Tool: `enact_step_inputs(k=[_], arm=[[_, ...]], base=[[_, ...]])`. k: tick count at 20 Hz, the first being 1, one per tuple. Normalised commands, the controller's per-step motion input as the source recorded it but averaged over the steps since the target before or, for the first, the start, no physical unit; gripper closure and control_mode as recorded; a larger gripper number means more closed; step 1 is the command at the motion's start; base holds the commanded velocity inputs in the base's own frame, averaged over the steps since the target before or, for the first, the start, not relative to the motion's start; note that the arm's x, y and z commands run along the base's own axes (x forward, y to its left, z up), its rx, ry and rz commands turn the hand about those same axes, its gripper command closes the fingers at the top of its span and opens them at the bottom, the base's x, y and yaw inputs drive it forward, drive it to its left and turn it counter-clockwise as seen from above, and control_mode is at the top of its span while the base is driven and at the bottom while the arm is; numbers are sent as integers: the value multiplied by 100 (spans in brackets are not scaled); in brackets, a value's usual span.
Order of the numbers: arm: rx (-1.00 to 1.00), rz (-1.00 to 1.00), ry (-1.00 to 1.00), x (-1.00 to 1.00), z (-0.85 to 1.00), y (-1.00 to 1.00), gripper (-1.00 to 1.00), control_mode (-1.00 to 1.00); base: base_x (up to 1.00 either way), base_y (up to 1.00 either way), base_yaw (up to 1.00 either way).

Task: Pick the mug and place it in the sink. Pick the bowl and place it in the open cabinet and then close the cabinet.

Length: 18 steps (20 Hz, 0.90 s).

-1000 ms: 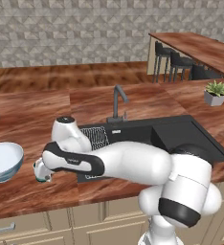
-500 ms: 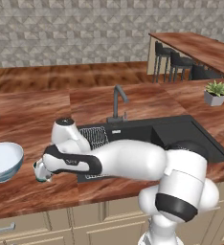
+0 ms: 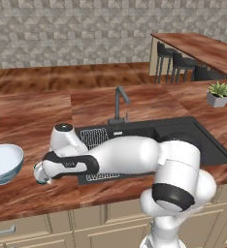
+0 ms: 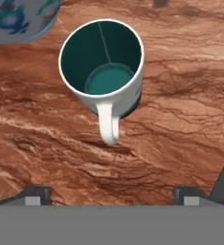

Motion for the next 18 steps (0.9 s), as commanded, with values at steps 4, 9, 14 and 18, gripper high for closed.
enact_step_inputs(k=[4, 9, 14, 18], arm=[[0, 0, -1, 25, -18, 24, -100, -100], [0, 0, -1, 32, -17, 15, -100, -100], [0, 0, 0, 35, -16, 21, -100, -100], [0, 0, 0, 24, -21, 28, -100, -100]], base=[[0, 0, 0], [0, 0, 0], [0, 0, 0], [0, 0, 0]])
